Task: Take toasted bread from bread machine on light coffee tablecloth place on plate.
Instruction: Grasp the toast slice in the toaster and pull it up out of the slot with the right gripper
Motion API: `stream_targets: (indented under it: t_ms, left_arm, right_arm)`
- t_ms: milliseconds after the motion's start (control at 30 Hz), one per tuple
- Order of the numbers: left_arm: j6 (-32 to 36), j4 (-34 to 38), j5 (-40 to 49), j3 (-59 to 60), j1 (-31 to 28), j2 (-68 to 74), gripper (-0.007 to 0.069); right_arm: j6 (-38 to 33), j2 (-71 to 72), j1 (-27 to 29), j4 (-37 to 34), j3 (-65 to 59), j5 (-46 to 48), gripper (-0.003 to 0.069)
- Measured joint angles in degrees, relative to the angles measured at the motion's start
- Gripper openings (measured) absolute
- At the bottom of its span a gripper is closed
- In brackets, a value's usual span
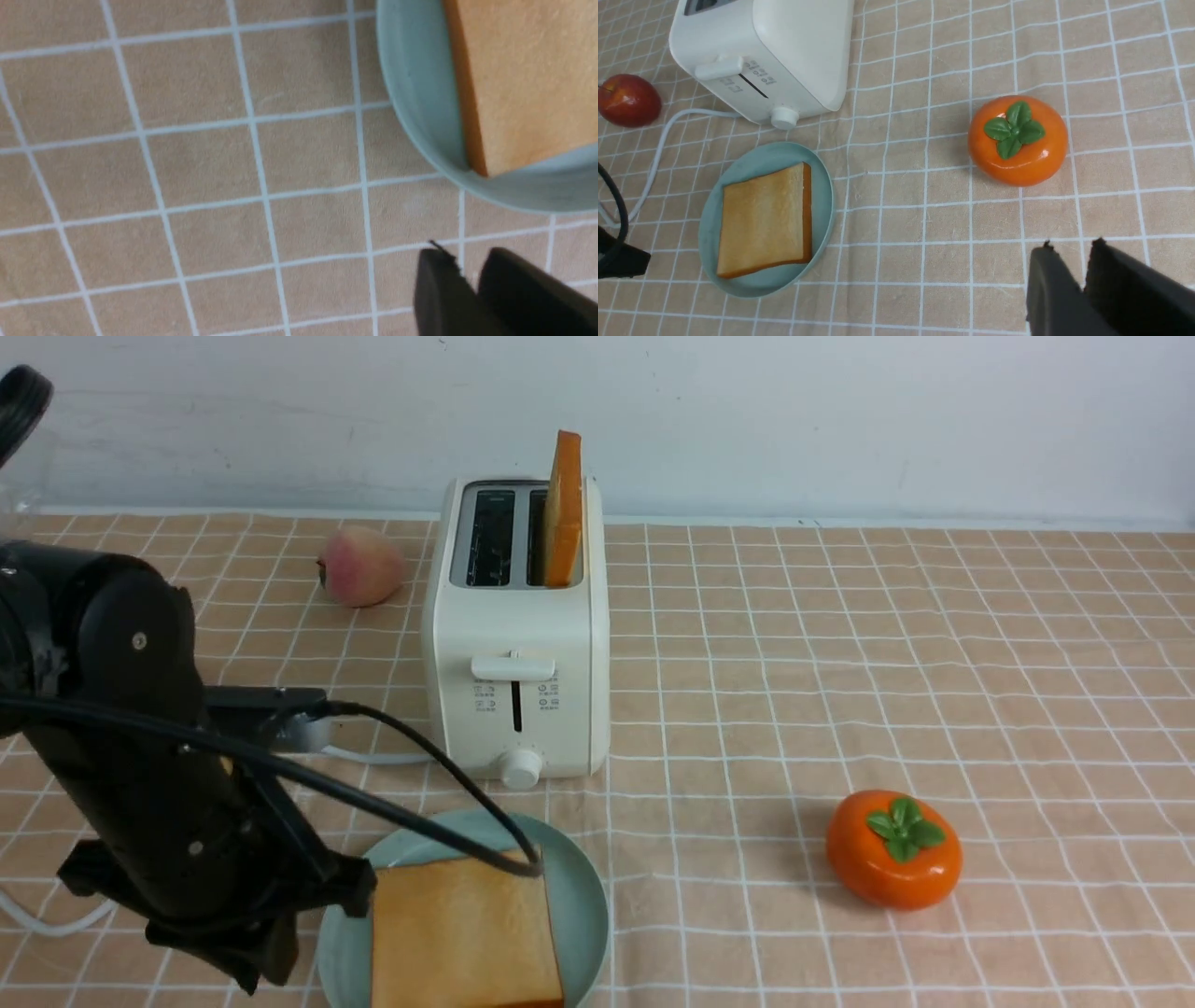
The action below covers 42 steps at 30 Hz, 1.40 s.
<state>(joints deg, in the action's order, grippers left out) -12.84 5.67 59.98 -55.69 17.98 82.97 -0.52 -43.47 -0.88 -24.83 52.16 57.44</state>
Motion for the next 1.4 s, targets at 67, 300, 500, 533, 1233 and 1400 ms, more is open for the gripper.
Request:
stream_targets:
  t_ms: [67,300,500,533,1233,1400]
  left_arm:
    - [0.1,-0.1,-0.2,1.2,0.0,-3.6,-0.0014]
    - [0.1,0.1,-3.4,9.1,0.0,-23.0,-0.0014]
    - [-0.3,0.8,-4.1,16.5,0.0,-39.1,-0.0014]
    - [-0.6,1.2,-4.2,17.1,0.0,-41.1,-0.0014]
    - [-1.6,2.1,-0.7,19.2,0.0,-53.8,-0.0014]
    - [-1.6,1.8,-0.7,19.2,0.0,-53.8,-0.0014]
  right_arm:
    - [0.0,-7.1,0.0,-0.4,5.2,2.7,0.0048]
    - [-0.3,-25.3,-7.7,-1.8,18.9,3.1,0.0000]
    - [0.0,-44.6,-20.5,1.9,35.0,-2.1,0.0080]
    - [0.5,-48.0,-21.8,2.6,38.3,-2.3,0.0109]
    - [9.1,-90.6,-27.4,7.8,90.1,0.2,0.0437]
    - [9.1,-89.1,-27.6,10.1,90.5,1.2,0.0089]
